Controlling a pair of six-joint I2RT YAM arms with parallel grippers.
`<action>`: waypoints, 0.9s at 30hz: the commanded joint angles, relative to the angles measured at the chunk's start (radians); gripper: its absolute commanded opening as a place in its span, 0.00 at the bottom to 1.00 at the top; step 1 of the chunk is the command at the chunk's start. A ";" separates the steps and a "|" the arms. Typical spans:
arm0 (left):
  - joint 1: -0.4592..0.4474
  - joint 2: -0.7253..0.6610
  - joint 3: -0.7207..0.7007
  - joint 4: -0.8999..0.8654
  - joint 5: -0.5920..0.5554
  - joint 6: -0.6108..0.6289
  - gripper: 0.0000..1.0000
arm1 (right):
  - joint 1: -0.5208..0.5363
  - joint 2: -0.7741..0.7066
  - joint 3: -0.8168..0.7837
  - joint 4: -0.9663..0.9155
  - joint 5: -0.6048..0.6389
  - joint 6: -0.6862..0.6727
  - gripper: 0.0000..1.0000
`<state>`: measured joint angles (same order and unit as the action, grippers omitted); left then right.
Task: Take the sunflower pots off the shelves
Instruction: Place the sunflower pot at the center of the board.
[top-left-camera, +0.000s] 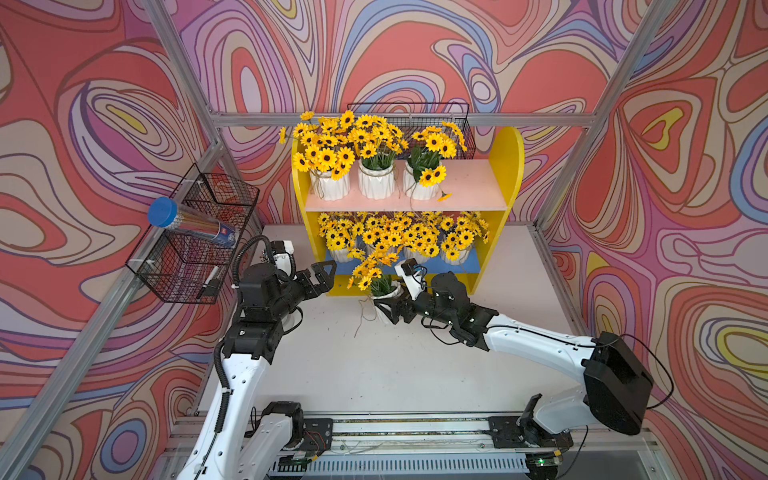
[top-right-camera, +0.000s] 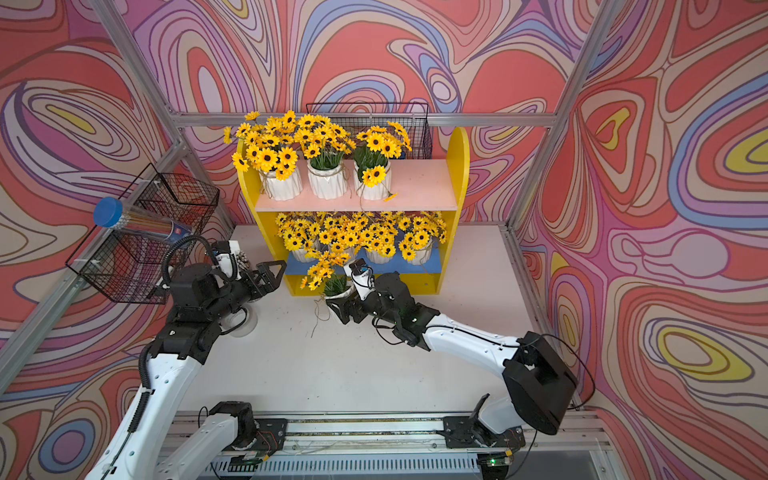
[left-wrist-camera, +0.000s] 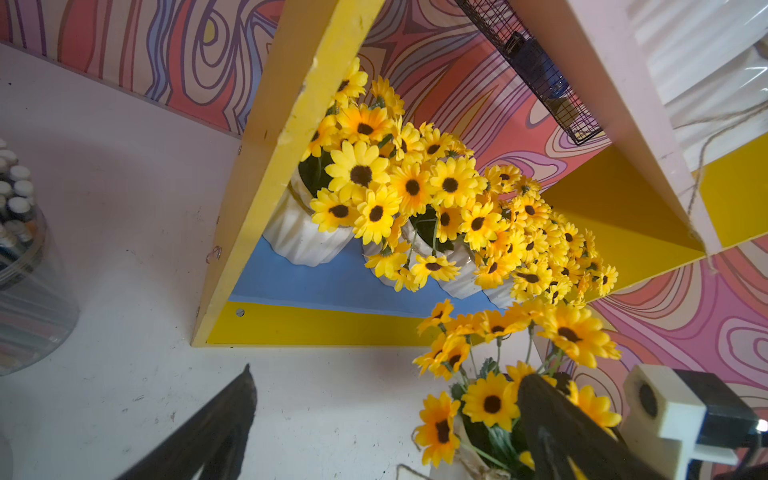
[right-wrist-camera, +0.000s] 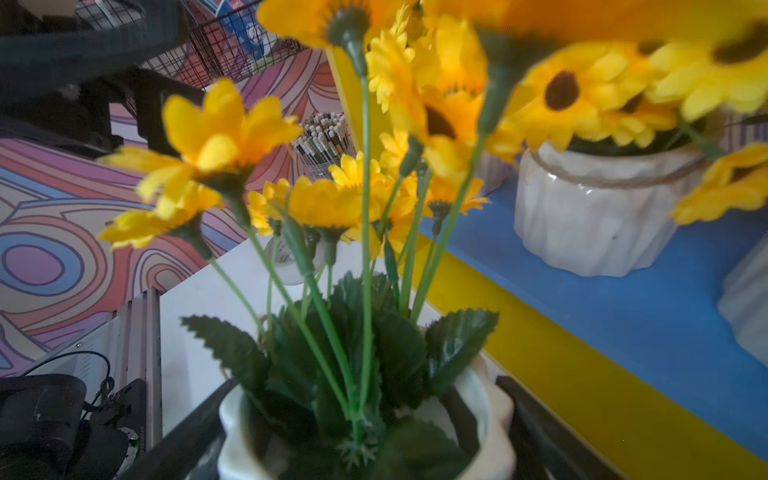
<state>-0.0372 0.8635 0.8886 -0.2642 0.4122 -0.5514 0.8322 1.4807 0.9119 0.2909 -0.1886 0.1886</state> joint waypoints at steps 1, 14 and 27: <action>0.008 -0.016 -0.016 0.009 -0.011 0.007 1.00 | 0.029 0.040 0.023 0.124 -0.005 0.015 0.00; 0.008 -0.027 -0.018 0.011 -0.007 0.007 1.00 | 0.092 0.285 0.121 0.235 0.034 0.029 0.00; 0.008 -0.032 -0.022 0.019 -0.016 0.012 1.00 | 0.157 0.482 0.168 0.340 0.157 -0.036 0.00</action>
<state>-0.0372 0.8501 0.8803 -0.2642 0.4068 -0.5499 0.9627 1.9636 1.0546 0.5247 -0.0872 0.1837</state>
